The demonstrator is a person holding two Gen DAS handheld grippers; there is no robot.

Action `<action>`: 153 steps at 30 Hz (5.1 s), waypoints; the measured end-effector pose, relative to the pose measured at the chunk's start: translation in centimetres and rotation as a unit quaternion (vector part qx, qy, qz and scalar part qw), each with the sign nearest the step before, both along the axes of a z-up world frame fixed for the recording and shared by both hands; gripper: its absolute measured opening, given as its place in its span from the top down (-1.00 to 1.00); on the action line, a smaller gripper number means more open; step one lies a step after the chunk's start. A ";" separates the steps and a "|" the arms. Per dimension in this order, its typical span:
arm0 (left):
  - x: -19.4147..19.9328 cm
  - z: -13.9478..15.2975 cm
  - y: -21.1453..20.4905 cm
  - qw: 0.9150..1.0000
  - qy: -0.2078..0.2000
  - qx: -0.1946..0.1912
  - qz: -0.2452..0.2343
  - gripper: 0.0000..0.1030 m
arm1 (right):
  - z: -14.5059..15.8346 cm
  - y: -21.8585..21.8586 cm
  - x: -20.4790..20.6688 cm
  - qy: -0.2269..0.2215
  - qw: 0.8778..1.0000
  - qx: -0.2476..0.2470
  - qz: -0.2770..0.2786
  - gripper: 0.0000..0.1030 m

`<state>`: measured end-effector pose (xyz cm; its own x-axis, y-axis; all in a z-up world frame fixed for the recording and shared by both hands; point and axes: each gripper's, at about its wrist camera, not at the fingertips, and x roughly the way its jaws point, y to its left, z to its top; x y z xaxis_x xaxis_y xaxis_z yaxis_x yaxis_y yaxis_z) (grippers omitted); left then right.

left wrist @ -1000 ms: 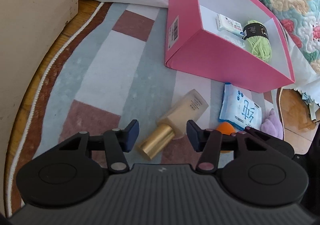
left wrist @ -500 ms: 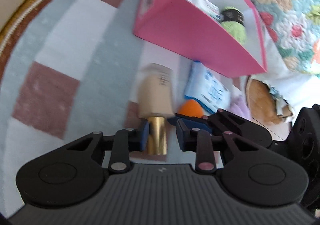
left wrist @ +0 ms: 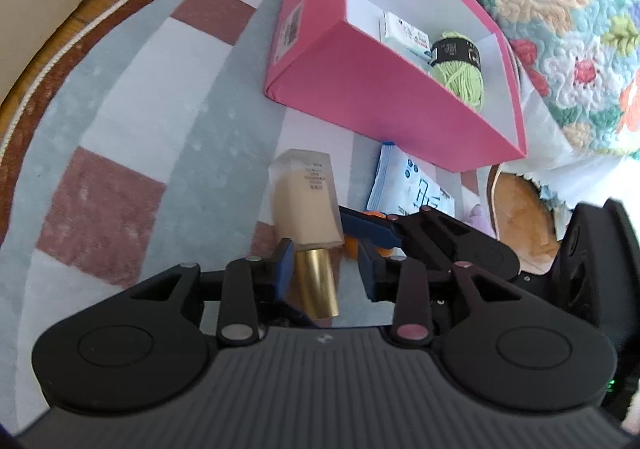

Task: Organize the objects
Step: 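Lower the left tool onto the gold-capped foundation bottle and close it, then lift the foundation bottle with the left tool into the pink box, then open the left tool to release the bottle and withdraw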

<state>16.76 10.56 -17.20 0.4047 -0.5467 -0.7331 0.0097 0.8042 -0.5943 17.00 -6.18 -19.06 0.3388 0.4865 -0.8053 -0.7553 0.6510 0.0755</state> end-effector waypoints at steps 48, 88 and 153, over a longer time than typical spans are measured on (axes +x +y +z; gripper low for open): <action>-3.8 1.5 -0.6 0.996 0.026 0.028 0.079 0.24 | 1.8 -3.9 -1.2 0.127 0.991 0.047 -0.008 0.16; 5.2 22.7 -7.2 0.985 -0.109 0.130 0.018 0.24 | 19.7 -7.8 6.7 0.026 0.990 0.136 -0.033 0.21; 12.1 15.7 -8.8 0.985 -0.046 0.163 0.034 -0.07 | 14.7 -9.1 13.7 0.009 0.993 0.062 -0.097 -0.01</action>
